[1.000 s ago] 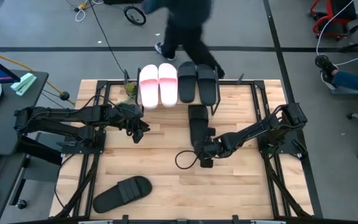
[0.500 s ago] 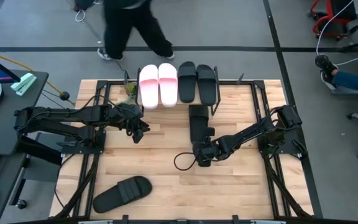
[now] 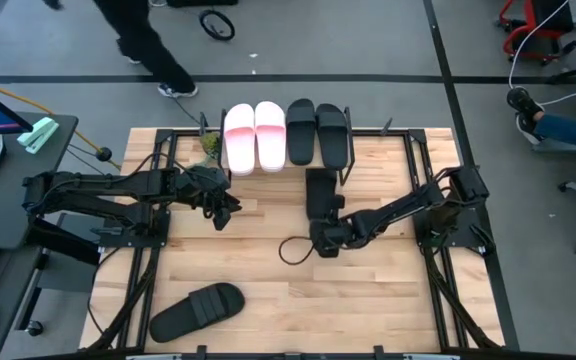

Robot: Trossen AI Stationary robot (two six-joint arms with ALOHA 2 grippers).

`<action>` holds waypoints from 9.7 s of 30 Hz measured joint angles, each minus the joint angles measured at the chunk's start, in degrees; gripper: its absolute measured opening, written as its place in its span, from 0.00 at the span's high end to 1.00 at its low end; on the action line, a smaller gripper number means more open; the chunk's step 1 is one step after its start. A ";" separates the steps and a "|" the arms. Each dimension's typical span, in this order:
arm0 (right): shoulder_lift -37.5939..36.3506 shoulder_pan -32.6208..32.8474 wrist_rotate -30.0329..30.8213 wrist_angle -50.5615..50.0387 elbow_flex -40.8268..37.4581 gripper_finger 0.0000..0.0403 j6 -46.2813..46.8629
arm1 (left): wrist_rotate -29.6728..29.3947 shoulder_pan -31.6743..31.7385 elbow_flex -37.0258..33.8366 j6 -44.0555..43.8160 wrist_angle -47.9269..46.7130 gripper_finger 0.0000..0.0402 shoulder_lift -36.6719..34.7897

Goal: Pick and place slides into the shelf
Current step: Put the middle right black slide under the shelf, then put the black slide under the shelf

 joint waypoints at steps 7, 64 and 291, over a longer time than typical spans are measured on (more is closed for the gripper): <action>-1.98 -5.92 0.13 -1.65 0.02 0.96 -3.99 | 0.00 0.00 0.00 -0.02 0.00 0.73 0.00; -2.40 -11.91 -3.17 -3.25 0.07 0.83 -23.27 | 0.00 -0.02 0.00 1.36 -0.04 0.73 0.00; -2.38 33.58 7.80 -7.93 0.04 0.77 35.01 | -50.79 -6.42 40.42 26.30 4.43 0.95 61.66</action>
